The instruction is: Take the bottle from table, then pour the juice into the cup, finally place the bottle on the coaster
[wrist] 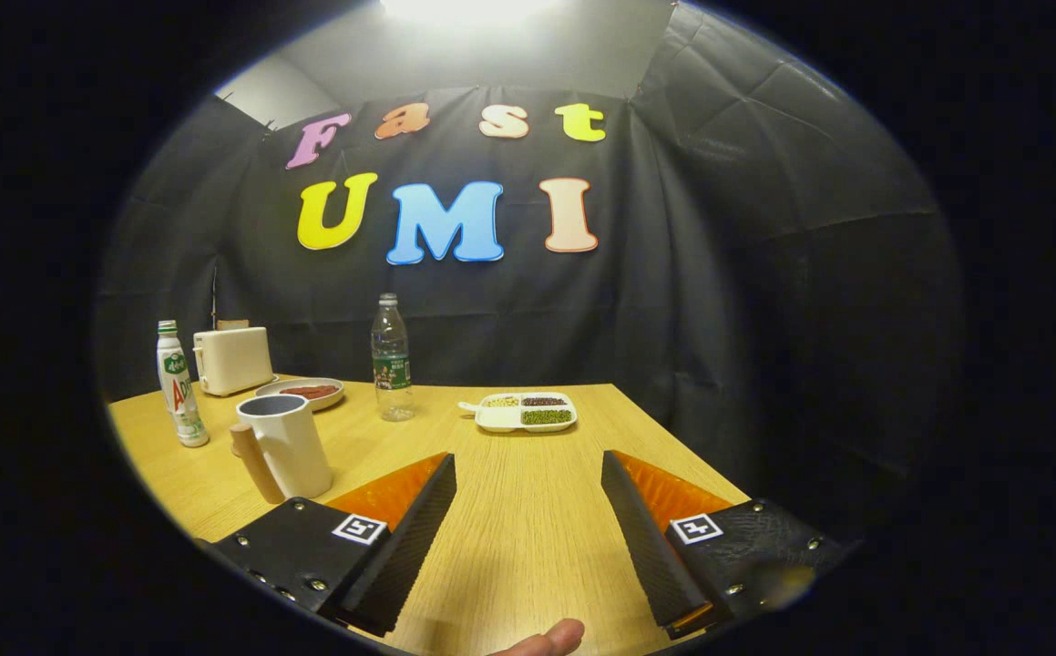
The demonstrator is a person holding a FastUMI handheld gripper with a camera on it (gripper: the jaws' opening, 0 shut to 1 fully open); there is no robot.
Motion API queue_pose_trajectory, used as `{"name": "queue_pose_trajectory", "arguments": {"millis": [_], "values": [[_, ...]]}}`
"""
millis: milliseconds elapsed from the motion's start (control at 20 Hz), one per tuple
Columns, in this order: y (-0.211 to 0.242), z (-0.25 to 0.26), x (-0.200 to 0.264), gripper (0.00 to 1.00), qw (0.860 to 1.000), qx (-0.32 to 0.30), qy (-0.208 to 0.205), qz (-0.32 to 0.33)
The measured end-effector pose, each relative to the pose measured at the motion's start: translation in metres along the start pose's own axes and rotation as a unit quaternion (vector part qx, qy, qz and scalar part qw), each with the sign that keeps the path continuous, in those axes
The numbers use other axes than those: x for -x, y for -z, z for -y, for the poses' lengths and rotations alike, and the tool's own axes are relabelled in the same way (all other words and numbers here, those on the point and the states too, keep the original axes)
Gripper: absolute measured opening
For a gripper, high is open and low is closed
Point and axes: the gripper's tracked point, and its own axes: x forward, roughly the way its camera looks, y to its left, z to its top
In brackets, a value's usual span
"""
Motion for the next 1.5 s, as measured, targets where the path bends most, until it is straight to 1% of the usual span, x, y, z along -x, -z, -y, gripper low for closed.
{"name": "queue_pose_trajectory", "arguments": {"millis": [100,200,250,350,450,550,650,750,950,1050,1250,1400,1500], "values": [[-0.009,0.000,-0.008,0.98,1.000,0.016,0.007,0.006],[-0.026,0.000,-0.012,0.97,0.999,0.034,0.013,0.034],[-0.036,0.000,-0.012,0.97,0.999,0.009,0.023,0.048],[-0.052,-0.009,-0.017,0.97,0.997,-0.030,0.023,0.074],[-0.062,-0.015,-0.015,0.98,0.995,-0.034,0.045,0.079],[-0.065,-0.028,-0.012,0.98,0.995,-0.024,0.068,0.069],[-0.071,-0.052,-0.006,0.99,0.994,-0.024,0.085,0.060],[-0.077,-0.088,-0.001,0.99,0.994,-0.020,0.087,0.056],[-0.091,-0.161,0.014,0.99,0.995,-0.005,0.076,0.066],[-0.094,-0.200,0.019,0.99,0.996,-0.009,0.052,0.075],[-0.094,-0.274,0.030,0.98,0.996,-0.022,-0.025,0.086],[-0.093,-0.328,0.042,0.98,0.990,-0.020,-0.100,0.102],[-0.087,-0.351,0.043,0.98,0.986,-0.015,-0.133,0.100]]}}
